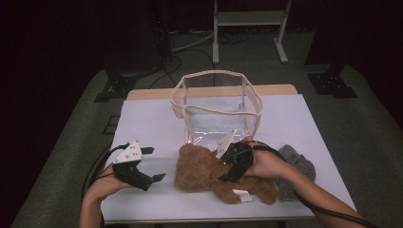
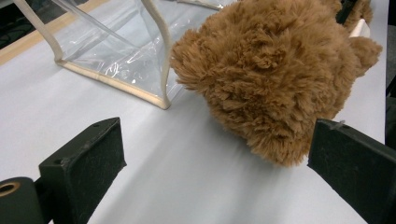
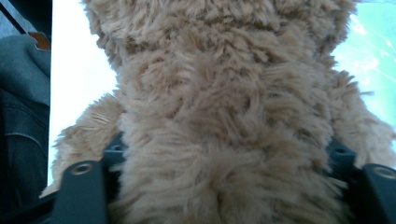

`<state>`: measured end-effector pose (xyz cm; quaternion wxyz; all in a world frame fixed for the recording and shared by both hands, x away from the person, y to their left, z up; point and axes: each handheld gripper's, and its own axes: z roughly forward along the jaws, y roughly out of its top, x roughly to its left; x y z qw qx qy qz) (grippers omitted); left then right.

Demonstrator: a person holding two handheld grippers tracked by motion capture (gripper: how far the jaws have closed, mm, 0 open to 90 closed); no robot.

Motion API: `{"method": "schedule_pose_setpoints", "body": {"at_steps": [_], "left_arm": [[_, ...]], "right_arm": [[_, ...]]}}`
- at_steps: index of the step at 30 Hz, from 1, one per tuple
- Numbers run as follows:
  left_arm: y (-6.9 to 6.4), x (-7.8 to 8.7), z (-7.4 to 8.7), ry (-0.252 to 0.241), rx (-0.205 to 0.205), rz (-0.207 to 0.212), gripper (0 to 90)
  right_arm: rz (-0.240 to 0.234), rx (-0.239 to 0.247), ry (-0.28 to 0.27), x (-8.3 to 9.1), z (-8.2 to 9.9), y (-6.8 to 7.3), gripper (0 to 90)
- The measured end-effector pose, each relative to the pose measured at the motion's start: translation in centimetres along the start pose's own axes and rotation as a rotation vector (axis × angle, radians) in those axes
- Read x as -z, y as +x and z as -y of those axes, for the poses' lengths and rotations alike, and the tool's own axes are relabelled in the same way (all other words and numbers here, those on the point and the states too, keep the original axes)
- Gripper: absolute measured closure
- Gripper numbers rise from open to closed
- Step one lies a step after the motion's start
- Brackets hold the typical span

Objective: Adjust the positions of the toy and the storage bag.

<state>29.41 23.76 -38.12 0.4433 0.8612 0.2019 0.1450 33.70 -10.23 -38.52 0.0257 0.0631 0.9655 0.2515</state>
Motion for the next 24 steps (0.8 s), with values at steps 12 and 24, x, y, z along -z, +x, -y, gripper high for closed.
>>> {"method": "schedule_pose_setpoints", "body": {"at_steps": [12,24], "left_arm": [[0.2,0.3,0.1,0.007,-0.002,-0.005,3.1],[0.2,0.9,0.0,-0.012,0.004,-0.017,3.0]], "right_arm": [[-0.008,-0.005,-0.019,1.4,-0.2,-0.3,45.5],[-0.016,0.016,-0.037,2.6,-0.6,-0.3,48.0]]}}
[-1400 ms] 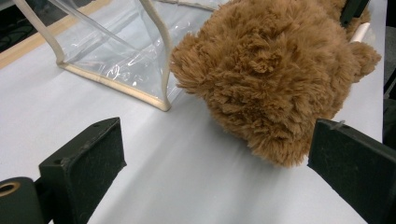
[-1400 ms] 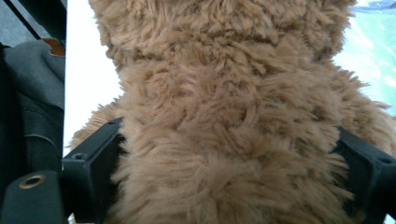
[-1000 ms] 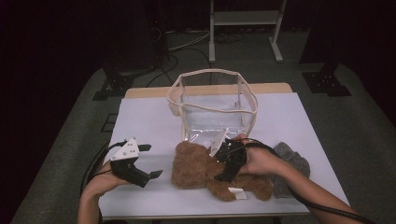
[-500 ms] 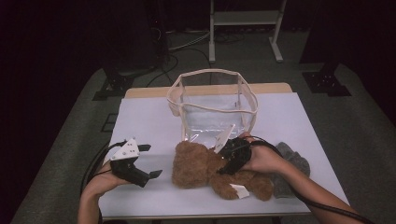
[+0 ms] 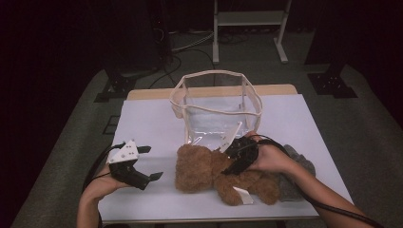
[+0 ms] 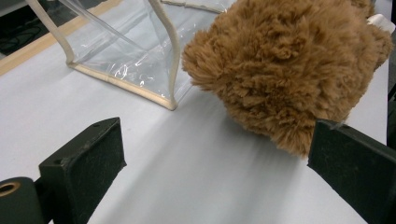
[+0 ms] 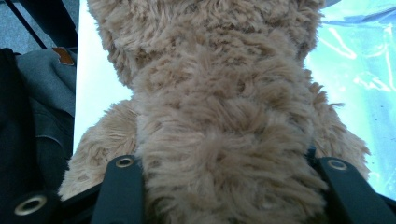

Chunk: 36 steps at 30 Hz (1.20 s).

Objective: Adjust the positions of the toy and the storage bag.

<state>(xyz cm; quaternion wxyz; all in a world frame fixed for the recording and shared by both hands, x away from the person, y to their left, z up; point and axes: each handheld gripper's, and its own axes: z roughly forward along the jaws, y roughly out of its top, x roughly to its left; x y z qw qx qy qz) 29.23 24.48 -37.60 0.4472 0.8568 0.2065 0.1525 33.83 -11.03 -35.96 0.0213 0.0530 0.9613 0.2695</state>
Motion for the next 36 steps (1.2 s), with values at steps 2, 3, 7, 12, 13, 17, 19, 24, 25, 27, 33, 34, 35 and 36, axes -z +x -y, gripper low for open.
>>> {"method": "schedule_pose_setpoints", "body": {"at_steps": [2,3,7,12,13,17,19,24,25,27,33,34,35,36], "left_arm": [[0.0,0.1,0.1,-0.002,0.005,-0.002,3.1],[0.1,0.1,0.1,-0.003,0.003,-0.003,3.0],[0.2,0.2,0.3,-0.001,0.013,-0.007,3.0],[0.2,0.3,0.3,-0.004,0.020,-0.006,3.0],[0.2,0.3,0.3,-0.004,0.019,-0.007,3.1],[0.3,0.4,0.4,-0.002,0.018,-0.010,3.0],[0.4,0.4,0.5,-0.005,0.022,-0.011,3.0],[0.4,0.7,0.5,-0.008,0.022,-0.015,3.0],[0.4,0.7,0.5,-0.010,0.022,-0.016,3.0],[0.5,0.8,0.5,-0.010,0.023,-0.016,3.1],[0.5,0.9,0.5,-0.008,0.019,-0.022,3.1],[0.5,0.9,0.5,-0.009,0.019,-0.023,3.0],[0.5,0.9,0.5,-0.009,0.020,-0.024,3.0],[0.5,0.9,0.5,-0.009,0.020,-0.024,3.0]], "right_arm": [[-0.005,-0.006,-0.013,0.4,0.0,0.0,48.2],[-0.006,-0.009,-0.018,0.6,0.0,0.0,48.2],[-0.014,-0.020,-0.048,1.8,0.0,-0.1,48.6],[-0.019,-0.025,-0.085,3.2,-0.2,-0.1,48.6],[-0.024,-0.030,-0.093,3.5,-0.2,-0.1,48.7],[-0.036,-0.038,-0.134,4.6,-0.4,-0.1,49.1],[-0.044,-0.042,-0.153,5.0,-0.5,-0.1,49.2],[-0.058,-0.039,-0.194,5.7,-1.0,-0.2,49.3],[-0.056,-0.038,-0.202,5.9,-1.2,-0.1,49.3],[-0.055,-0.028,-0.217,6.4,-1.6,-0.1,49.5],[-0.050,-0.008,-0.268,8.6,-3.1,-0.2,49.8],[-0.046,-0.003,-0.273,8.9,-3.3,-0.2,49.8],[-0.042,0.002,-0.277,9.4,-3.7,-0.3,49.8],[-0.037,0.005,-0.282,9.9,-4.0,-0.3,49.8]]}}
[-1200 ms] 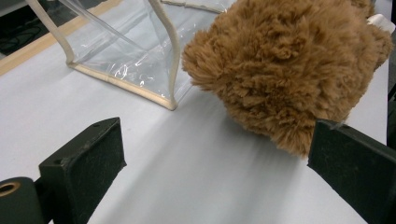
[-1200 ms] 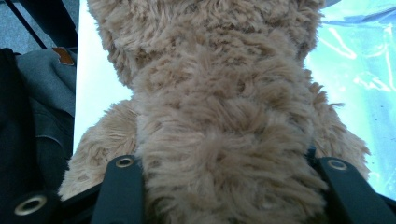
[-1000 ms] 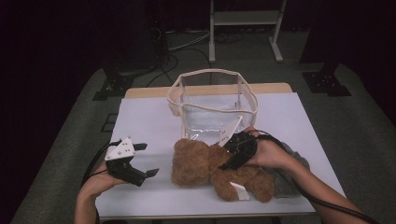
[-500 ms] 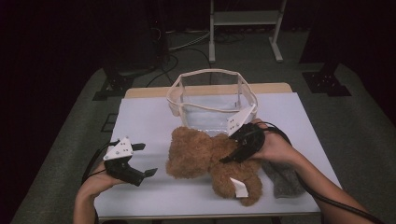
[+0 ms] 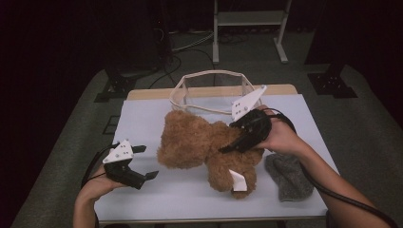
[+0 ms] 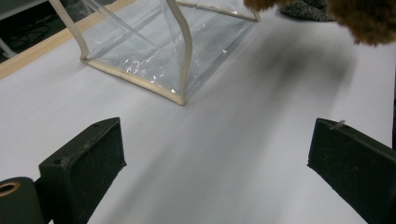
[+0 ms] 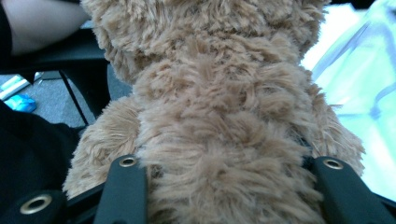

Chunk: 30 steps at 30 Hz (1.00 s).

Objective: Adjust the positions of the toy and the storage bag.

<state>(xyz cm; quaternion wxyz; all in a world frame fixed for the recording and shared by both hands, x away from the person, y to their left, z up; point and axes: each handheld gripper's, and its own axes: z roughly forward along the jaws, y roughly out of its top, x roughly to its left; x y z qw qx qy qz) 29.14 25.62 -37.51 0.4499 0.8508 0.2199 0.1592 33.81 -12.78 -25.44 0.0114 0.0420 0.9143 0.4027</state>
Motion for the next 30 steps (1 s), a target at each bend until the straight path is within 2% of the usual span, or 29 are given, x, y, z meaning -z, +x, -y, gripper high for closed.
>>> {"method": "schedule_pose_setpoints", "body": {"at_steps": [8,13,24,30], "left_arm": [[0.0,0.2,0.1,-0.002,0.003,-0.005,3.0],[0.1,0.3,0.1,0.000,-0.003,-0.008,3.0],[0.3,0.6,0.4,-0.007,0.011,-0.009,3.1],[0.4,0.8,0.5,-0.001,0.008,-0.018,3.1]], "right_arm": [[0.019,0.023,-0.030,2.6,-3.6,-0.5,49.7],[0.029,0.027,-0.021,3.5,-5.3,-1.0,49.7],[0.048,0.043,-0.007,5.6,-8.9,-2.1,49.7],[0.076,0.048,0.010,6.7,-11.0,-3.3,49.7]]}}
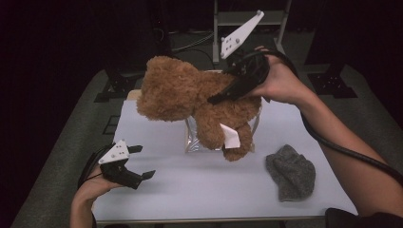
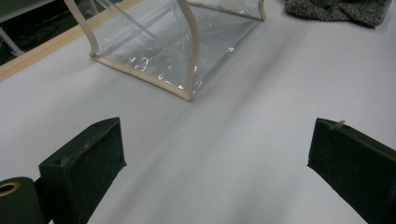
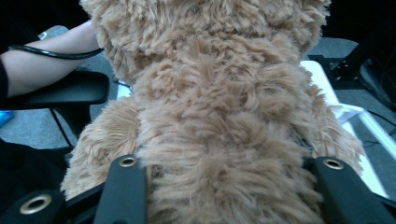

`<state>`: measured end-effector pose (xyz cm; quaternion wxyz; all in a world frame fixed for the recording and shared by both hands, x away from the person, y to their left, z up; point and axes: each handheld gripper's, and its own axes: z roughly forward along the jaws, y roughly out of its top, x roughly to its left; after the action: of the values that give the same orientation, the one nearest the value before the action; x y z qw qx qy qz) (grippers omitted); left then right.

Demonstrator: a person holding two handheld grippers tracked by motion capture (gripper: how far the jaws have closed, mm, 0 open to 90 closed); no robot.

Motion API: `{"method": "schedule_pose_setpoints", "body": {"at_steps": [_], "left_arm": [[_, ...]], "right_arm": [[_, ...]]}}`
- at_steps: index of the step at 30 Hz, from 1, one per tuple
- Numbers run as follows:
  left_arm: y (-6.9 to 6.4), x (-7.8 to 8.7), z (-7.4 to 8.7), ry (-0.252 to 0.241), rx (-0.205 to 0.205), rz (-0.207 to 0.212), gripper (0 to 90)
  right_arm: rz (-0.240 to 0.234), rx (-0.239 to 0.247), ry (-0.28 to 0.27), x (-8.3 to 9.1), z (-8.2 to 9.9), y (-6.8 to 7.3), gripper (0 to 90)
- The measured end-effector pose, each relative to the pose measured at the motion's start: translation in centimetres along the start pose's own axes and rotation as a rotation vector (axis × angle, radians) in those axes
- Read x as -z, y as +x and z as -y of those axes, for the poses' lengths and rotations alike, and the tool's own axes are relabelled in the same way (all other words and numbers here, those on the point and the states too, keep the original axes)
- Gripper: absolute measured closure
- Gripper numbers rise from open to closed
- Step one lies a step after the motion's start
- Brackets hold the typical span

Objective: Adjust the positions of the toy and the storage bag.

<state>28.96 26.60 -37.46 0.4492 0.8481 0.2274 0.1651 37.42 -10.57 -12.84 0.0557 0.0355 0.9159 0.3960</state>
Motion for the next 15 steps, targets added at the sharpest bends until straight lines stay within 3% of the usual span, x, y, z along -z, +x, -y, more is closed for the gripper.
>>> {"method": "schedule_pose_setpoints", "body": {"at_steps": [6,15], "left_arm": [[-0.1,-0.2,0.2,0.010,-0.002,0.001,3.1],[-0.1,0.0,0.4,0.015,-0.002,0.002,3.0]], "right_arm": [[0.035,0.000,0.015,0.8,-1.8,-1.9,49.7],[0.066,-0.041,0.034,1.2,-3.4,-5.7,49.7]]}}
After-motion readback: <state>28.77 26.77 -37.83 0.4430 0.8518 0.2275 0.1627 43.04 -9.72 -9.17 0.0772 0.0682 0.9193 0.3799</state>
